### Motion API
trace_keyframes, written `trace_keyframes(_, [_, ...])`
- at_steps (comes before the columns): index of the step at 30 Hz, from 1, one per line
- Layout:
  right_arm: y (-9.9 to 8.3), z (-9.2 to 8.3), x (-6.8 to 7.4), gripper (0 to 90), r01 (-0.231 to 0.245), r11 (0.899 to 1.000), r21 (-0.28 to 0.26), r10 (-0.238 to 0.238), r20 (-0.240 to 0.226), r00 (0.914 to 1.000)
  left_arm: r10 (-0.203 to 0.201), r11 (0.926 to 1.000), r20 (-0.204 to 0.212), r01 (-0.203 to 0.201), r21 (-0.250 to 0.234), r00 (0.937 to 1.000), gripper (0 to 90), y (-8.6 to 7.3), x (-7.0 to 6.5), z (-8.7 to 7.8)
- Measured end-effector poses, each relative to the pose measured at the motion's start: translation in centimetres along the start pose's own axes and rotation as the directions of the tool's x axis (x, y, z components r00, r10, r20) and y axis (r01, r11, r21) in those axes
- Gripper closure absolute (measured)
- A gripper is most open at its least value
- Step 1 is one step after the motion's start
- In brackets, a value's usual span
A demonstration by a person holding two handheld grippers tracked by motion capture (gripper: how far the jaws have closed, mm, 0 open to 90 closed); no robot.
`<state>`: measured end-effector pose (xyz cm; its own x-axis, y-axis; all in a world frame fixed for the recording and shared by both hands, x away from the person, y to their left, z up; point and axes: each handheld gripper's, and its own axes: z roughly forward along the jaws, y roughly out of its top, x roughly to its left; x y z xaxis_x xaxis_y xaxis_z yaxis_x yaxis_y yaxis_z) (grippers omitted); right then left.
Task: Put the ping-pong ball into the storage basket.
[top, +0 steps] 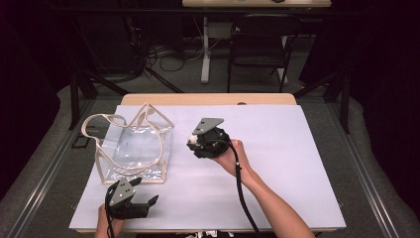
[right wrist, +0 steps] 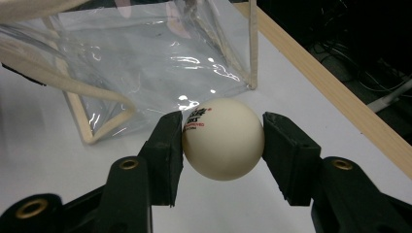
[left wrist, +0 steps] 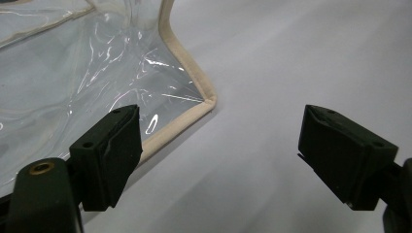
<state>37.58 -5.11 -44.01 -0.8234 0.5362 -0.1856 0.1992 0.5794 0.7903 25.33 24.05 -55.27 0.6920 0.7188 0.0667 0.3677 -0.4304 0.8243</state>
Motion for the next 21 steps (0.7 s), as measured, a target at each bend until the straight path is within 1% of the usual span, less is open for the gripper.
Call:
trace_keyframes(10, [1.2,0.3,-0.4,50.5,0.008,1.0,-0.002,-0.008,0.001,1.0,-0.001,1.0,0.0,0.001,0.001,1.0,16.4,0.0,0.0,0.0])
trace_keyframes(21, [1.7,0.6,-0.7,50.6,0.015,1.0,0.006,-0.015,0.004,0.9999,-0.002,1.0,0.0,0.002,0.001,1.0,16.4,0.0,0.0,0.1])
